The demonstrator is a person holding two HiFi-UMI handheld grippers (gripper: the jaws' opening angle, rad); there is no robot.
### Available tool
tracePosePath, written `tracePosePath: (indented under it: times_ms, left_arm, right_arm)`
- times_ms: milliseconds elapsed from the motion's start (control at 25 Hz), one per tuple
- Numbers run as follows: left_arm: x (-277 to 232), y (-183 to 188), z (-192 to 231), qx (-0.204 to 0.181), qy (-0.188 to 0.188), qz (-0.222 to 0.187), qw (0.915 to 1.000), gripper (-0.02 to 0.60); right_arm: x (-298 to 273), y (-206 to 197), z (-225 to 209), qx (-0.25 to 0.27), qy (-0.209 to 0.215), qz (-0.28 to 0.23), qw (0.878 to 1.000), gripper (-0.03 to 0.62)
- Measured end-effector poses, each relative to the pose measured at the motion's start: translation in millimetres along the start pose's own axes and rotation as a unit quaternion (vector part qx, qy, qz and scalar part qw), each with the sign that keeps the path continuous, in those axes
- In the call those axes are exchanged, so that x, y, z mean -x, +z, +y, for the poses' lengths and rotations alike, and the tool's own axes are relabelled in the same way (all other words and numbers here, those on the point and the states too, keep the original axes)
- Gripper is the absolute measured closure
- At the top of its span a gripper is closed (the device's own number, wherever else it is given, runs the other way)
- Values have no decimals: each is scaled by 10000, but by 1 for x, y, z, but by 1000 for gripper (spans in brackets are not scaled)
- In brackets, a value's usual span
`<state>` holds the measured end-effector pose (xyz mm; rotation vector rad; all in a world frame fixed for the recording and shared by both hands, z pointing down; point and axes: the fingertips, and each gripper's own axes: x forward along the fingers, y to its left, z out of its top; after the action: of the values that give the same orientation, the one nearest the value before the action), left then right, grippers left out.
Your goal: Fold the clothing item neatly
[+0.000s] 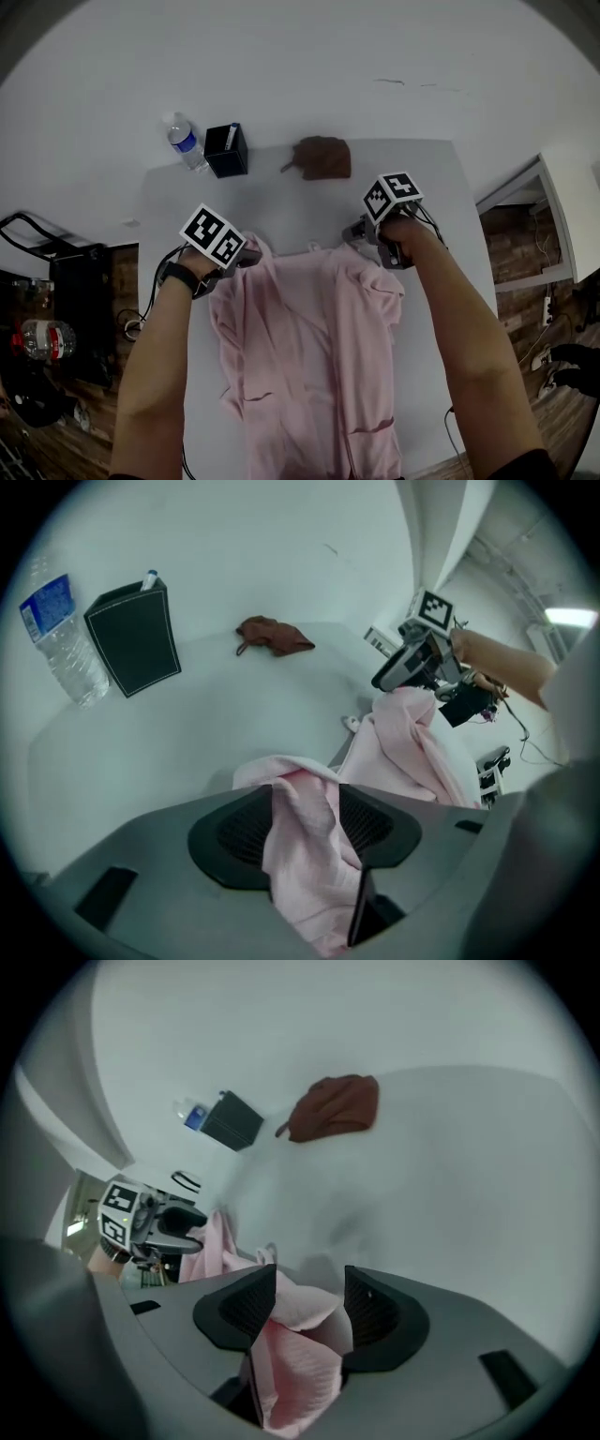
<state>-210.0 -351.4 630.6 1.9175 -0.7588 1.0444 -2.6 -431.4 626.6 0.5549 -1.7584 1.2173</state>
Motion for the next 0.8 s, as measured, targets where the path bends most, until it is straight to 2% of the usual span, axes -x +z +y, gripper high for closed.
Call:
tracePosePath:
  times_ms: [40,120,160,280,440,600,640,720,800]
  left_arm:
    - [-3,-3,0,-92,79,19,9999,365]
    - [-4,-6,-1,-242,251,-67,9994,478]
    - [-4,-6,-2,-287,332,-139,9989,507]
    - [-1,-3,-3,-457,555,-355,9968,527]
    - [4,-2,-3,-793,821,-643,9914,560]
    - [6,-4,-6,-1022,988,-722,9872,560]
    - [6,-5,-6,-1036,1017,-732,9867,561]
    - [6,-7,-6,-1029,1046,-742,9864,563]
    - [9,-7,-7,-1064,1053,-789,9856,563]
  right_arm:
    - [-6,-6,-5,-119,-141,138,9997,387]
    - [-16,-19,-11,-309,-269,368,9985,387]
    - [-20,-25,-12,-348,-284,475,9979,387]
    - [-17,-30,-14,-349,-230,615,9972,387]
    - [-16,-42,-12,-596,31,706,9957,387]
    - [-23,-50,-20,-793,-67,775,9938,387]
    - [-24,-51,-20,-693,-130,827,9941,389]
    - [-29,-58,-17,-215,-284,953,9948,556]
    - [-30,-58,-5,573,-279,909,9938,562]
